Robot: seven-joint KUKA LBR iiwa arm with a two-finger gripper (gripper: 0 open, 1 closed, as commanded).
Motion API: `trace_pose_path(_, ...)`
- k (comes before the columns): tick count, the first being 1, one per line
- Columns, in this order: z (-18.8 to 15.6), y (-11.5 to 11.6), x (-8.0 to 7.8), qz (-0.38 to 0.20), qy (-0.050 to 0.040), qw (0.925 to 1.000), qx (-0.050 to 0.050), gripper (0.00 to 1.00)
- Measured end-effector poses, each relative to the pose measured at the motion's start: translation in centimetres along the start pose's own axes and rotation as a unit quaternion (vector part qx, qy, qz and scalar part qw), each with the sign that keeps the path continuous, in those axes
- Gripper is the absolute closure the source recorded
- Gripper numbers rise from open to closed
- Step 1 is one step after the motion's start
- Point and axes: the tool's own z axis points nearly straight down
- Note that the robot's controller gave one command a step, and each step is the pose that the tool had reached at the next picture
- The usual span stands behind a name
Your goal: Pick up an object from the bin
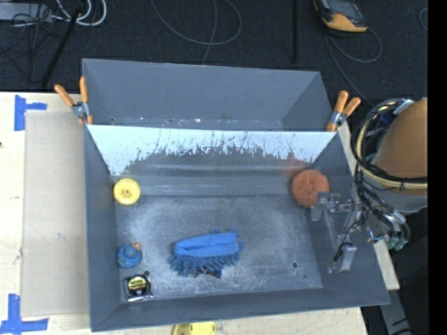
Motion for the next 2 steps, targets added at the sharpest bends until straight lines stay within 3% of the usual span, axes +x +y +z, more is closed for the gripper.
trace_pose_path(1, -0.4, 0.1, -0.1, -0.002, -0.0041, 1.0000, 0.001, 0.00)
trace_pose_path(2, 3.2, 2.8, -1.0, -0.035, -0.0071, 0.9993, 0.002, 0.00)
